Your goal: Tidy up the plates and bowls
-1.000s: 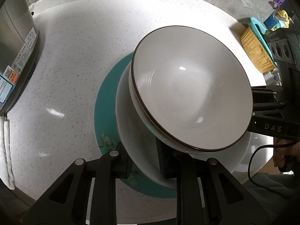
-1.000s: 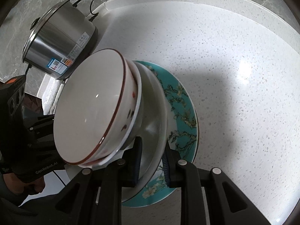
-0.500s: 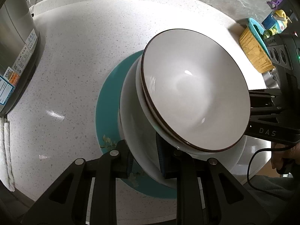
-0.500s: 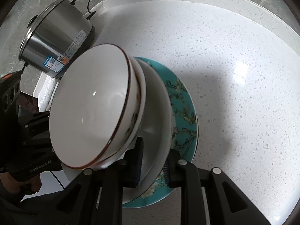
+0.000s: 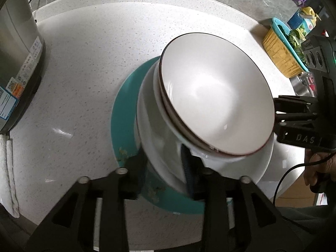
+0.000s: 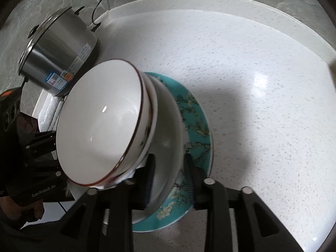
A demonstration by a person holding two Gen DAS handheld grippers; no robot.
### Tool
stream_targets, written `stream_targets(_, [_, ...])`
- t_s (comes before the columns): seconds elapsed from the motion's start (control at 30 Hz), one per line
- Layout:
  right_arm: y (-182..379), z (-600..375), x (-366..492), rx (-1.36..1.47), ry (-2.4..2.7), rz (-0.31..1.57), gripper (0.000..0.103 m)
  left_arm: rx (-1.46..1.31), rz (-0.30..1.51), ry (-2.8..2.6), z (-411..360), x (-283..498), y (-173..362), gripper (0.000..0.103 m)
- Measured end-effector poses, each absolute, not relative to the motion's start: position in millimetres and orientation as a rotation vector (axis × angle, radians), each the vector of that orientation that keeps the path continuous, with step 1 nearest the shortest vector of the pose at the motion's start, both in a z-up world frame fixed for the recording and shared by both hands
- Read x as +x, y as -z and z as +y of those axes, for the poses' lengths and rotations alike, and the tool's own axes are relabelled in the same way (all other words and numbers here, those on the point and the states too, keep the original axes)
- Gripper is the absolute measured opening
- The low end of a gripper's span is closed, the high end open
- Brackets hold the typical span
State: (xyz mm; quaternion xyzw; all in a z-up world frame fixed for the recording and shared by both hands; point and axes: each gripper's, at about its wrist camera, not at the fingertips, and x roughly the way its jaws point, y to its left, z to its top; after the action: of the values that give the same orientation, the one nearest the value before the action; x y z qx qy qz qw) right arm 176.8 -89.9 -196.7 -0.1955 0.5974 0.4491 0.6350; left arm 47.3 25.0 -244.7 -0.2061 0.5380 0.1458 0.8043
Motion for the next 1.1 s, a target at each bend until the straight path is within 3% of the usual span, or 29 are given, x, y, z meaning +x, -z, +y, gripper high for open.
stream_targets(0.1, [189.2,-99.1,175.8,-0.42,-1.028,1.349,0.042,-0.453,1.137,-0.301,20.4,35.3,234.6,0.057])
stream_targets(0.23, [175.3,-111.2,173.6,-0.385,-1.021,1.321,0.055,-0.462,1.101,-0.302,14.4,21.8,212.8,0.058])
stream_targets(0.3, [165.6,-119.5,173.5,-0.363,-1.014,1.301,0.056,-0.459,1.071,-0.303,11.5,16.3,199.3,0.065])
stream_targets(0.4, [147.4,-136.4,174.5,-0.316,-0.988,1.261,0.066,-0.454,1.012,-0.298,8.5,6.7,177.5,0.069])
stream_targets(0.43, [141.0,-142.4,174.6,-0.299,-0.98,1.247,0.067,-0.454,0.997,-0.291,6.4,5.1,172.6,0.072])
stream_targets(0.5, [127.4,-156.5,172.0,-0.26,-0.958,1.216,0.074,-0.446,0.959,-0.282,-0.3,2.9,160.1,0.093])
stream_targets(0.57, [114.3,-170.4,167.4,-0.216,-0.937,1.177,0.087,-0.422,0.914,-0.271,-13.3,0.2,146.5,0.103])
stream_targets(0.6, [107.6,-178.7,163.9,-0.188,-0.926,1.157,0.089,-0.409,0.898,-0.259,-20.3,0.2,142.0,0.103])
stream_targets(0.67, [95.8,-195.6,153.7,-0.14,-0.9,1.117,0.103,-0.385,0.884,-0.245,-39.8,-0.4,132.1,0.103])
stream_targets(1.1, [36.8,-255.6,82.5,-0.087,-0.682,0.953,0.103,-0.253,0.86,-0.136,-141.5,-26.3,89.6,0.103])
